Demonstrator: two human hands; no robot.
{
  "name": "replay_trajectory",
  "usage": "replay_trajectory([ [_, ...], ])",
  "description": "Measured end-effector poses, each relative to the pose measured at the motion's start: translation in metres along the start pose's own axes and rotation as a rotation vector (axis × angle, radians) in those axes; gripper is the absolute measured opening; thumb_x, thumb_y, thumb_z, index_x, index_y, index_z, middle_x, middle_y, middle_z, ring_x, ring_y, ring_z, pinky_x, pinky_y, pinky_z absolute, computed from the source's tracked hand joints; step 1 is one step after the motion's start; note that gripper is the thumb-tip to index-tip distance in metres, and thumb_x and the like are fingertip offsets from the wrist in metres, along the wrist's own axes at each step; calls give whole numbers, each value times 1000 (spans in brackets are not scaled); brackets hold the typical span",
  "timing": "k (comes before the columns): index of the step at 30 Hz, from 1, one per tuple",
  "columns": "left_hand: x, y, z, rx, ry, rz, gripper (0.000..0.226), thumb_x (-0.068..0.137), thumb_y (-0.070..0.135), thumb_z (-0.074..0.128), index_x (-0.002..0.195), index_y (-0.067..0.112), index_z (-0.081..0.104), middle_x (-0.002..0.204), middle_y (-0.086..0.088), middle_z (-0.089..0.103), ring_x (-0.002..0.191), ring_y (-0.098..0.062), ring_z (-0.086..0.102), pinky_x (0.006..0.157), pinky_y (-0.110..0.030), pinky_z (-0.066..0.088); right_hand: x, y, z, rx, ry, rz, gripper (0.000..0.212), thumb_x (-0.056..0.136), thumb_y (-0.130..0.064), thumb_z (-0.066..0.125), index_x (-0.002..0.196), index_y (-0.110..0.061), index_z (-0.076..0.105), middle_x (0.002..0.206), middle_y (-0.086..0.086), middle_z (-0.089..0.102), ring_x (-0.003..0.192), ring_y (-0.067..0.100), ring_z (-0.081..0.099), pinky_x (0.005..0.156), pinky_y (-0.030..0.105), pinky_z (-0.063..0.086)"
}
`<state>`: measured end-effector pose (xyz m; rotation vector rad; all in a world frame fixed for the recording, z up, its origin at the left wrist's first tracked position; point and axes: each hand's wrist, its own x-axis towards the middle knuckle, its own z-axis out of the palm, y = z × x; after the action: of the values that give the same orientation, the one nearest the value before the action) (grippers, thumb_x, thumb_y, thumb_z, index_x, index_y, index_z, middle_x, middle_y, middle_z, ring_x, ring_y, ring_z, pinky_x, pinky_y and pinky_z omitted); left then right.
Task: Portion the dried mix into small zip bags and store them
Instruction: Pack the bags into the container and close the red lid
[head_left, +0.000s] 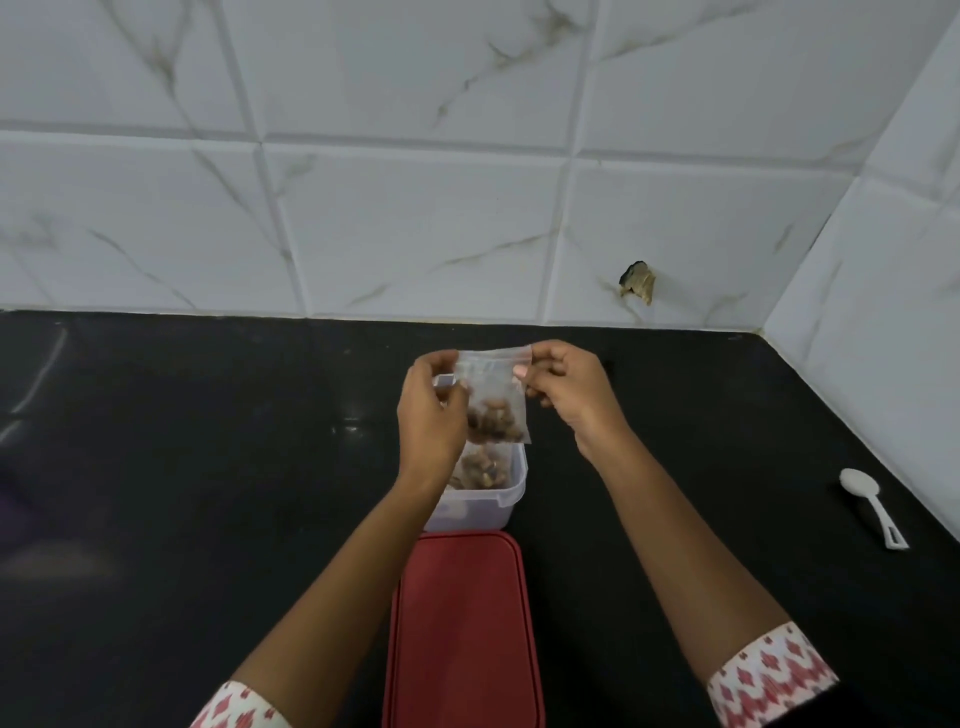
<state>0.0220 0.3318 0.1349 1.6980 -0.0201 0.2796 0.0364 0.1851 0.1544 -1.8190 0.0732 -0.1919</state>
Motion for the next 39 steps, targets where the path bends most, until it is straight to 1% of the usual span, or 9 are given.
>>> replay_trajectory([
  [4, -13, -21, -9, 31, -2, -98, 31, 91, 0, 49, 113, 20, 49, 117, 1, 54, 100, -18, 59, 83, -37, 55, -8, 16, 9, -98, -62, 49, 9, 88, -13, 61, 95, -9, 66, 71, -2, 65, 58, 4, 54, 59, 15, 41],
  [9, -19, -27, -11, 25, -41, -142, 40, 91, 1, 53, 128, 13, 42, 104, 8, 49, 101, -17, 58, 83, -36, 55, -14, 23, 13, -179, -77, 80, 12, 90, -18, 58, 93, -11, 67, 77, -1, 67, 68, 1, 59, 75, 23, 44],
  [19, -14, -32, -14, 55, 31, -57, 32, 90, -4, 50, 115, 16, 48, 105, 6, 52, 93, -13, 58, 82, -36, 55, -15, 24, 18, -128, -37, -47, 9, 88, -9, 59, 94, -12, 65, 79, -2, 66, 80, 8, 63, 79, 22, 50],
  [25, -13, -37, -15, 82, 92, 4, 31, 90, -4, 49, 115, 13, 50, 107, 3, 54, 85, -3, 55, 72, -20, 50, -13, 25, 21, -130, -65, -62, 8, 88, -9, 59, 92, -14, 64, 82, 3, 68, 78, 9, 62, 77, 23, 49],
  [27, -12, -40, -15, 105, 45, -47, 33, 89, -6, 48, 117, 12, 49, 111, -1, 55, 88, -9, 57, 76, -29, 54, -11, 25, 20, -251, -92, -31, 8, 90, -11, 57, 95, -12, 64, 87, 7, 70, 78, 9, 62, 75, 19, 47],
  [29, -10, -42, -15, 141, -34, -93, 34, 88, -7, 47, 117, 11, 48, 114, -6, 56, 91, -16, 59, 79, -36, 55, -11, 28, 18, -438, -109, -12, 10, 91, -15, 56, 96, -12, 63, 89, 7, 71, 81, 13, 64, 80, 25, 50],
  [32, -3, -40, -14, 232, -190, -127, 37, 87, 1, 56, 120, 11, 45, 107, -5, 56, 83, -12, 57, 67, -22, 51, -13, 30, 15, -673, -81, -28, 10, 90, -20, 56, 94, -16, 65, 86, 2, 69, 89, 22, 62, 91, 43, 46],
  [35, 2, -42, -9, 325, -357, -142, 62, 84, 6, 64, 135, 11, 30, 114, -5, 48, 93, -16, 55, 62, -14, 46, -17, 23, 12, -774, -35, -77, 14, 89, -21, 55, 96, -17, 67, 91, 1, 68, 93, 22, 60, 93, 42, 44],
  [39, 5, -51, -1, 450, -439, -123, 59, 95, 12, 49, 143, 12, 15, 135, -15, 43, 105, -20, 51, 65, -7, 46, -17, 19, 13, -1012, -61, -155, 24, 92, -24, 50, 113, -20, 61, 114, 2, 55, 113, 22, 45, 95, 36, 35],
])
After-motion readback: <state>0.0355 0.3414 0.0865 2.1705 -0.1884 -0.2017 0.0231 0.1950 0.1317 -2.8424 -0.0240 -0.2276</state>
